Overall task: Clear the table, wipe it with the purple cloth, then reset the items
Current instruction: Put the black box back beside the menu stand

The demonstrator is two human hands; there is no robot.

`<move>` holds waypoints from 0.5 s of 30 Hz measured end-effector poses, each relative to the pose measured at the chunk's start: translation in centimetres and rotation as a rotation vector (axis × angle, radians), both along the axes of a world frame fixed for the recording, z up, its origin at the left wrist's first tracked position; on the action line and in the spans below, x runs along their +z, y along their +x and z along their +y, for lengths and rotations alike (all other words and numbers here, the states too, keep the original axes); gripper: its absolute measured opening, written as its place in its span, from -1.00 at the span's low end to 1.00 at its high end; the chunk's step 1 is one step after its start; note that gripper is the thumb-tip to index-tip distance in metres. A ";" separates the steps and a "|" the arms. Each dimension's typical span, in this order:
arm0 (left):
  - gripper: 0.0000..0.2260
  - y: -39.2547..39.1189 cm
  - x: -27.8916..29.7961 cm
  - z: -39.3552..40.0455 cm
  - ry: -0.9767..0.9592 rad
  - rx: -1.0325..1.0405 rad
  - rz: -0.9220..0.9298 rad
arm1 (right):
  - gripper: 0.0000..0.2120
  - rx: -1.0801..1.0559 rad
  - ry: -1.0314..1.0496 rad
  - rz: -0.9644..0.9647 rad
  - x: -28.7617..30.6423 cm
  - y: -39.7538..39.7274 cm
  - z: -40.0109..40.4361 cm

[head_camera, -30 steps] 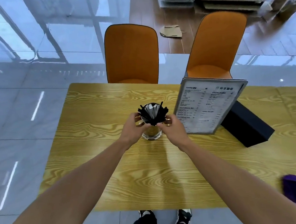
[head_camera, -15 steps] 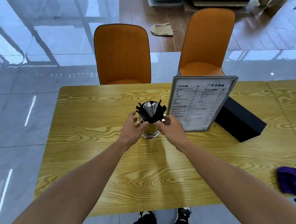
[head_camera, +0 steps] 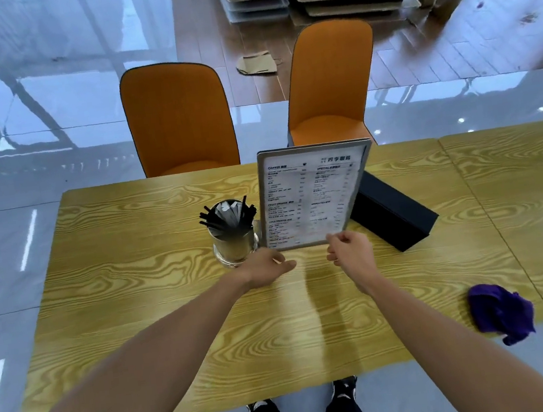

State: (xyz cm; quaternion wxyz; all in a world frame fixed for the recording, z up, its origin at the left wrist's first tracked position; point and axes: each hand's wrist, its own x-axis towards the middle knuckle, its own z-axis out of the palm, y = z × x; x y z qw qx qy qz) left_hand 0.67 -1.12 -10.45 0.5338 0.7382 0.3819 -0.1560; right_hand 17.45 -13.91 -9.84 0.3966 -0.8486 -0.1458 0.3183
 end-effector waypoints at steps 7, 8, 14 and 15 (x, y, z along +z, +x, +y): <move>-0.41 11.4 2.5 -4.0 0.086 -0.040 -0.167 | -0.73 -0.197 -0.006 -0.082 0.2 8.8 -4.7; -0.42 13.1 2.8 -4.5 0.104 -0.029 -0.196 | -0.75 -0.215 0.003 -0.090 0.2 10.1 -5.3; -0.36 22.2 3.4 -7.0 0.206 0.002 -0.310 | -0.64 -0.325 0.010 -0.032 0.3 17.0 -7.7; -0.34 23.6 3.2 -7.2 0.214 0.004 -0.308 | -0.59 -0.326 0.000 -0.009 0.1 17.9 -7.9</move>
